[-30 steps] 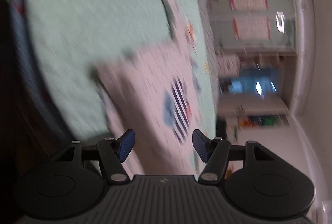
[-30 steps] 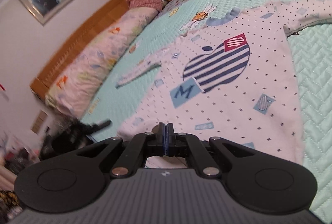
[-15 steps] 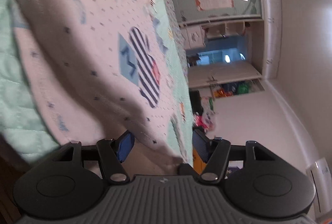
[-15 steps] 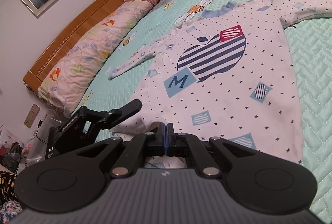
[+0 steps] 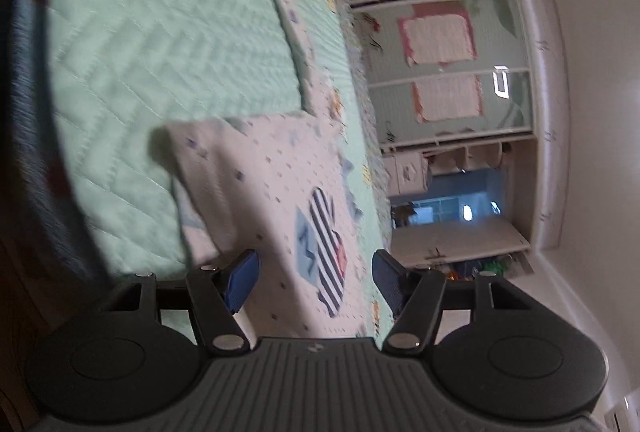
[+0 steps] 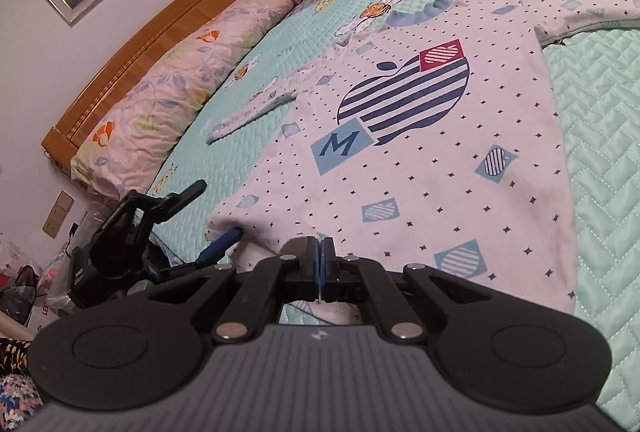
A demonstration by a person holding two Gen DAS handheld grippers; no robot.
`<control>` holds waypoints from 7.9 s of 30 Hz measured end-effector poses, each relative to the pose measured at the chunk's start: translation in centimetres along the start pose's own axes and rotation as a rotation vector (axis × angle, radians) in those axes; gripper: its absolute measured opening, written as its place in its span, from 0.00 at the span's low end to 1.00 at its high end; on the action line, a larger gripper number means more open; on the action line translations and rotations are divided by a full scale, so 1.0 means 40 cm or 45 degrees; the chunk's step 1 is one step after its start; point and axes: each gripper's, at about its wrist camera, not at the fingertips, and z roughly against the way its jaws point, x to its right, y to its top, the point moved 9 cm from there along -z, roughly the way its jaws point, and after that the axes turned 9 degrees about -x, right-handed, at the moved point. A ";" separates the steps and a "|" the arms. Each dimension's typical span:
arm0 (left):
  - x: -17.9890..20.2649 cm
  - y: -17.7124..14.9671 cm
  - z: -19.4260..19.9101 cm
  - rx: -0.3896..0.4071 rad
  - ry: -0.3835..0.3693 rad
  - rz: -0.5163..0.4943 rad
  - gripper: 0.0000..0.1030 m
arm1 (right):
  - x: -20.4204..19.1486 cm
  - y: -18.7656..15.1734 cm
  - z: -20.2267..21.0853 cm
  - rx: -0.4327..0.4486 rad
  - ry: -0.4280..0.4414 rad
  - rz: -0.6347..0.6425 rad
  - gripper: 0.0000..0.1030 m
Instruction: Fold clothes
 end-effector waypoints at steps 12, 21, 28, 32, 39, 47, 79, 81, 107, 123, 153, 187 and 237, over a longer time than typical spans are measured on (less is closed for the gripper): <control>0.065 -0.167 -0.129 -0.436 -0.086 -0.205 0.64 | -0.027 0.040 -0.002 0.011 0.029 0.009 0.01; 0.035 -0.195 -0.172 -0.309 -0.088 -0.253 0.64 | 0.006 0.025 -0.005 0.005 0.037 -0.077 0.02; 0.031 -0.145 -0.119 -0.157 -0.065 -0.188 0.64 | 0.004 0.001 -0.011 -0.013 0.020 -0.073 0.02; 0.022 -0.094 -0.072 -0.063 -0.042 -0.147 0.64 | 0.003 0.000 0.001 -0.012 0.016 -0.065 0.02; 0.005 -0.037 -0.022 0.066 -0.014 -0.082 0.66 | 0.008 -0.009 0.009 -0.027 -0.001 -0.055 0.02; 0.017 -0.062 0.014 -0.018 -0.056 -0.136 0.70 | -0.007 -0.046 -0.009 -0.090 -0.304 0.303 0.06; 0.018 -0.067 -0.006 -0.095 -0.025 -0.127 0.71 | 0.275 -0.069 0.166 0.031 -0.421 -0.204 0.05; 0.011 -0.058 -0.001 -0.090 -0.002 -0.098 0.71 | 0.274 -0.069 0.156 0.014 -0.436 -0.192 0.05; -0.044 0.092 0.018 0.087 0.187 0.045 0.75 | 0.313 -0.083 0.152 0.084 -0.316 -0.372 0.06; -0.022 0.089 0.009 0.088 0.174 0.012 0.76 | 0.318 -0.086 0.150 0.086 -0.310 -0.379 0.06; -0.035 0.075 -0.047 0.052 0.126 0.011 0.77 | 0.322 -0.085 0.144 0.072 -0.293 -0.396 0.06; 0.018 0.174 -0.014 -0.316 0.907 -0.661 0.81 | 0.241 -0.065 0.129 -0.027 -0.373 -0.202 0.52; 0.078 0.186 -0.085 -0.557 1.073 -1.011 0.43 | 0.235 0.002 0.192 0.022 -0.429 -0.249 0.24</control>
